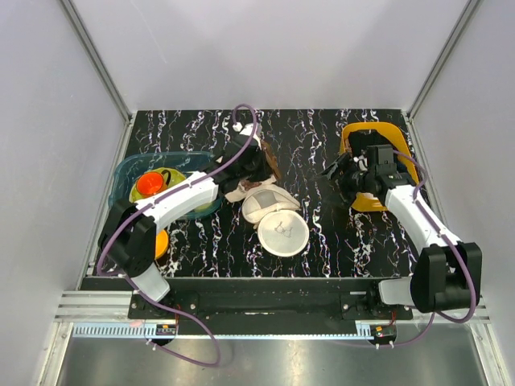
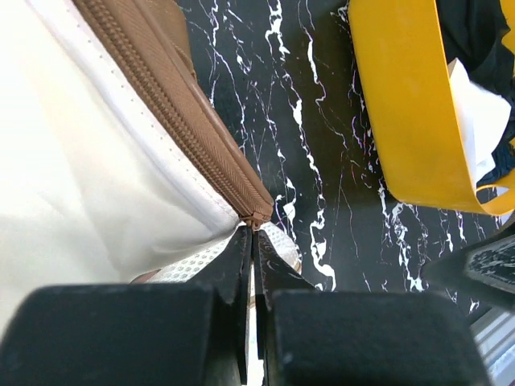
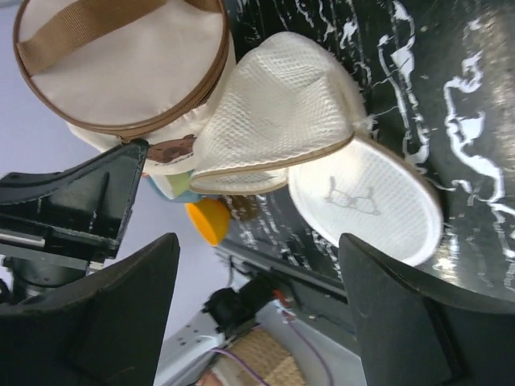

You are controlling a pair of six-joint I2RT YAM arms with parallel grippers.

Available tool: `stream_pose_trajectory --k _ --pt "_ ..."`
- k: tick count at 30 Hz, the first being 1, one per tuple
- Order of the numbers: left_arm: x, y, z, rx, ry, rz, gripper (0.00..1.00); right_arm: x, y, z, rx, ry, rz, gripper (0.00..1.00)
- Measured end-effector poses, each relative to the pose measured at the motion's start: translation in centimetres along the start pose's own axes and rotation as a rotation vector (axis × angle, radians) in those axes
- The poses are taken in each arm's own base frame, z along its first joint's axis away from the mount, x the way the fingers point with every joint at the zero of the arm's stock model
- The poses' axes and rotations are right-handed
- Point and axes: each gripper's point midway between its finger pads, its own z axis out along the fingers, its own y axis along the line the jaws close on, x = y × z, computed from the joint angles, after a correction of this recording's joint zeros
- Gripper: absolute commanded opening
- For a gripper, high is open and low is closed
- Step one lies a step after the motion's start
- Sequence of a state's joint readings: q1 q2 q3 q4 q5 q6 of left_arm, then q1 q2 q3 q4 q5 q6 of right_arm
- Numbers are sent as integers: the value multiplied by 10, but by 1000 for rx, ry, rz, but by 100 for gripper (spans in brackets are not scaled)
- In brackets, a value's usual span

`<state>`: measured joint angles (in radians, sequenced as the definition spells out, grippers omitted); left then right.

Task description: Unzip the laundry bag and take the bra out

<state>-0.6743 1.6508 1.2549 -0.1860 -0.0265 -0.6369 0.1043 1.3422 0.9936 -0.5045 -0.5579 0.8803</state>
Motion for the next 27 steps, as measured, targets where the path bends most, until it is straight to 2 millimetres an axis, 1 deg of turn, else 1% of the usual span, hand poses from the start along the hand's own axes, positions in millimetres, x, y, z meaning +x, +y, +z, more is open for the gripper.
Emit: stream_pose_trajectory --k 2,3,6,10,11,13,16,18,19,22,24,27 --pt "-3 0 0 -1 -14 -6 0 6 -2 3 -27 16 67 86" --pt "-5 0 1 -3 -21 -6 0 6 1 6 -46 20 94 86" --pt "-9 1 1 -13 -35 -6 0 1 18 15 -109 38 148 86" --pt "-21 -1 -3 -21 -66 6 0 1 44 35 -171 84 209 86" --pt "-28 -4 -5 -23 -78 17 0 1 51 40 -183 98 224 86" --pt "-52 -15 -9 -16 -125 46 0 -2 66 47 -214 113 252 86" --pt "-86 -33 -18 14 -202 71 0 -14 86 53 -257 112 274 86" --pt "-97 -40 -23 32 -232 77 0 -22 102 51 -298 103 278 87" --pt "-100 -42 -23 37 -240 80 0 -25 107 49 -314 98 278 87" --pt "-93 -41 -20 44 -228 79 0 -29 118 45 -347 87 281 88" --pt "-83 -38 -15 54 -209 66 0 -30 120 44 -355 87 293 88" --pt "-52 -27 -3 58 -143 41 0 -31 117 47 -359 80 310 88"
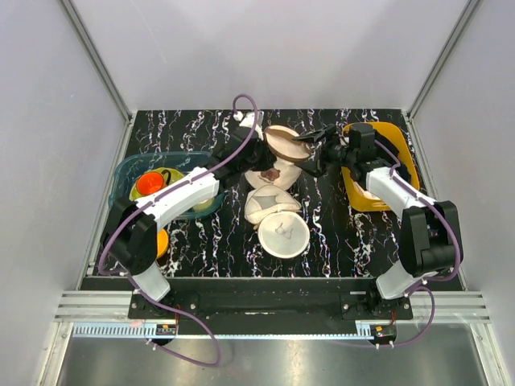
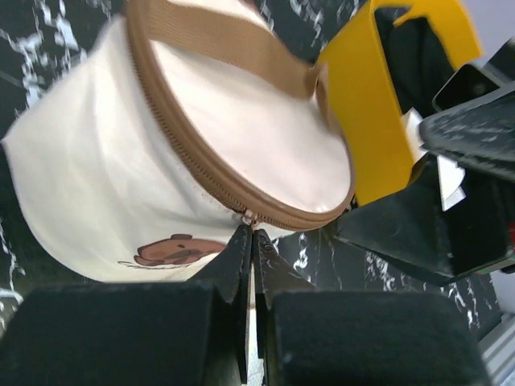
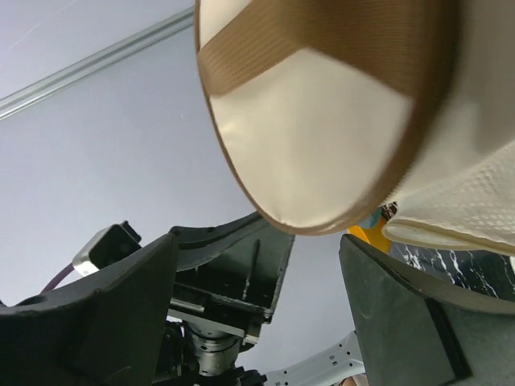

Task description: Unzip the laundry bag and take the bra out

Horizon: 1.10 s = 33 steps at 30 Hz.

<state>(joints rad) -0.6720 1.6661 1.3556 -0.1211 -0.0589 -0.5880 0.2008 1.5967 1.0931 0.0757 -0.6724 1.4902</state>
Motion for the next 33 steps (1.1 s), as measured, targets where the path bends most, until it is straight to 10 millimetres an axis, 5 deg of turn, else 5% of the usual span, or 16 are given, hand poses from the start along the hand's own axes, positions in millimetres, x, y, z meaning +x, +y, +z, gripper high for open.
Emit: stream_pose_trajectory --k 4,8,13,16,20,26,33 --pt "32 7 4 -8 60 -29 0 -1 -25 4 36 -6 44 88" --pt "30 -3 5 24 46 -45 0 2 -50 10 85 -5 87 88" --pt "28 -8 5 41 38 -53 0 7 -58 15 103 7 91 80" --pt "29 -8 5 42 39 -55 0 1 -59 22 110 -3 88 64" --pt "32 -11 4 52 52 -53 0 -10 -56 29 100 -38 47 0" --pt "44 4 -6 61 105 -38 0 -20 -56 25 102 -56 -69 0" --pt "14 43 -28 52 98 -21 0 -11 -68 11 128 61 -209 0"
